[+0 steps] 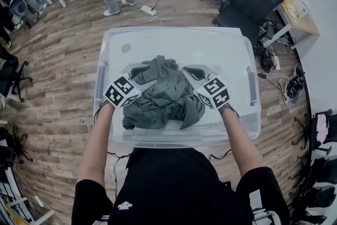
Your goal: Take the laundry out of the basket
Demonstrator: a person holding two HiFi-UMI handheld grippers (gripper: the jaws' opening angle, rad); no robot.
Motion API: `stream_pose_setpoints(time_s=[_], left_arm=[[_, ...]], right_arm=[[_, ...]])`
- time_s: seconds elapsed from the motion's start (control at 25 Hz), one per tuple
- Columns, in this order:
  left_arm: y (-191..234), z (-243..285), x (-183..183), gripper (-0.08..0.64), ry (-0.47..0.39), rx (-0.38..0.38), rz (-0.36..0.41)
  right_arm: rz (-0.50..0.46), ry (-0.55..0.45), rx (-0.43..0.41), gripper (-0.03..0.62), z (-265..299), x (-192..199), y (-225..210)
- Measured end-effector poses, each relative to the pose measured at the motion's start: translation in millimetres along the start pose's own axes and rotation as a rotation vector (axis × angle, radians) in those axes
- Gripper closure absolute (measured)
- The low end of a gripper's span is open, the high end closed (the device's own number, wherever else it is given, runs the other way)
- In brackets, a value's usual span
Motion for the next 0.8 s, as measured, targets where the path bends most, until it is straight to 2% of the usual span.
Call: stream_pose_setpoints(time_s=[0.12, 0.2, 0.24, 0.28, 0.32, 0.4, 0.52, 0.68, 0.8], left_arm=[[5, 30, 37, 0.229, 0.15, 0.026, 0.022], [6, 47, 58, 0.17, 0.222, 0.058, 0.018], [6, 52, 67, 0.139, 0.243, 0.071, 0.006], [7, 57, 73, 0.118, 0.25, 0.08, -0.008], [8, 61, 78, 0.098, 0.246, 0.086, -0.02], [8, 68, 85, 0.069, 0.235, 0.1, -0.021], [7, 79, 94, -0.016, 0.256, 0.117, 0.08], [-7, 93, 120, -0.021, 0.384, 0.199, 0.271], [-19, 99, 146, -0.023, 0.477, 0.268, 0.37]], right_arm=[[0.026, 0.063, -0.048, 0.594, 18, 26, 3], [0.046, 0.101, -0.086, 0.588, 29, 41, 8], [0.053, 0.123, -0.111, 0.456, 34, 49, 12], [0.056, 0.149, -0.136, 0.385, 39, 57, 16], [0.049, 0.179, -0.158, 0.362, 43, 67, 19], [0.016, 0.25, -0.196, 0.271, 49, 88, 27], [-0.036, 0.344, -0.245, 0.15, 58, 118, 39], [-0.145, 0.456, -0.313, 0.047, 66, 152, 57], [-0.203, 0.539, -0.352, 0.014, 70, 177, 67]])
Point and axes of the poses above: the fingertips, and each gripper's own axes: z forward along the fingers, y to its left, x out of its underside, the point moved 1 cm from there along -z, backward along the fingers, and after that the axes turned 3 degrees about x, right-handed, at the moved point
